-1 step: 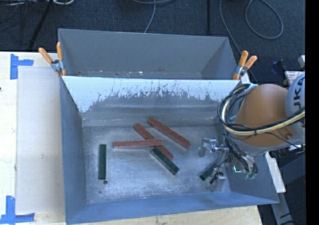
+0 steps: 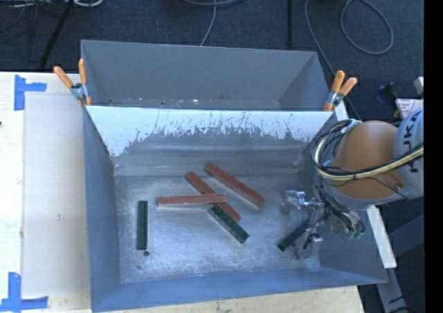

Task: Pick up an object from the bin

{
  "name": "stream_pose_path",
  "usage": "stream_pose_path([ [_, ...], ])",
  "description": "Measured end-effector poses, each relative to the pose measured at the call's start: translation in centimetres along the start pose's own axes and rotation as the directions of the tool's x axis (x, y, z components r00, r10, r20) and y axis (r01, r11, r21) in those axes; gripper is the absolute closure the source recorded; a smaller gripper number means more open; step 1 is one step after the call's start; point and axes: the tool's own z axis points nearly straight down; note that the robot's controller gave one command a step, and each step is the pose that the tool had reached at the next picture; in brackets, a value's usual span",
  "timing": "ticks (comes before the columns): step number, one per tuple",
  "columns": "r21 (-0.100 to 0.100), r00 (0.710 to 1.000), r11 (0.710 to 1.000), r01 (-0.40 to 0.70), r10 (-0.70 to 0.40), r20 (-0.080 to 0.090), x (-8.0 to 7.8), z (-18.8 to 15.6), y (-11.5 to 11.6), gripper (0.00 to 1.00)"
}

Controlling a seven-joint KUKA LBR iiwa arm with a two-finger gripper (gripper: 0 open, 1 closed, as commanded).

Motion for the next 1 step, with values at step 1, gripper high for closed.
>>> stream_pose_path([
  [1, -0.001, 1.000, 1.000, 0.001, -0.001, 0.001, -0.01, 0.06, 0.10, 0.00],
])
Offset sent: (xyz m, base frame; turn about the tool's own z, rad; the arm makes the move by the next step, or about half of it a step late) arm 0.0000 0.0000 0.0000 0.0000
